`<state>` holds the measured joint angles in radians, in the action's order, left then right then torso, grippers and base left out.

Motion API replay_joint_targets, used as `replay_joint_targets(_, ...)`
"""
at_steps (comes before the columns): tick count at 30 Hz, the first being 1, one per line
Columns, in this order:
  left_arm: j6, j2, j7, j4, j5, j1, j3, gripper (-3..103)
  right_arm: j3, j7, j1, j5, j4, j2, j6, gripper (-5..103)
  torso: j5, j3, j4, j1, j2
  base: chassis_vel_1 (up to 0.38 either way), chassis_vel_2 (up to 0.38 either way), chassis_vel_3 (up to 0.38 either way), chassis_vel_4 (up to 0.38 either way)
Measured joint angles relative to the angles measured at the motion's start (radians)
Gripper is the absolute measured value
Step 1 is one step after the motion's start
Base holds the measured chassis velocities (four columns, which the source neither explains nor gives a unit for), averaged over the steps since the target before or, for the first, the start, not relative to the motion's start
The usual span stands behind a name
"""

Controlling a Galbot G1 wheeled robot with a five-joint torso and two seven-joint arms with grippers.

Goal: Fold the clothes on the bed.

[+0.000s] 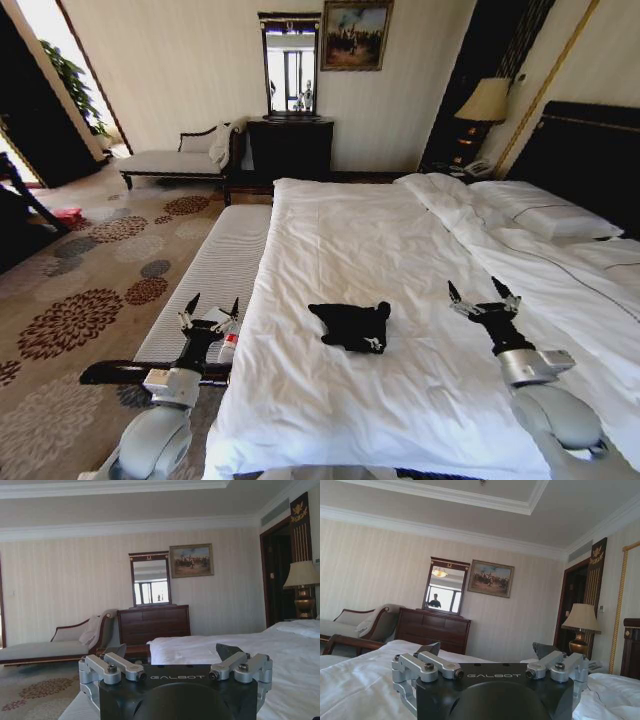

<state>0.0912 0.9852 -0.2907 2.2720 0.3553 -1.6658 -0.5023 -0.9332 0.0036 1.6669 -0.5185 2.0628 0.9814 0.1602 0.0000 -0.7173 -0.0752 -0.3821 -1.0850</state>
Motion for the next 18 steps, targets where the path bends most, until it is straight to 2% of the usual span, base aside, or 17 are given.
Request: replay_joint_targets(18, 0.0, 0.0, 0.0, 0.0, 0.0, 0.0, 0.0, 100, 0.0, 0.0, 0.0, 0.0, 0.0, 0.0, 0.0, 100, 0.0, 0.0, 0.0, 0.0, 0.0, 0.0, 0.0, 0.0, 0.0)
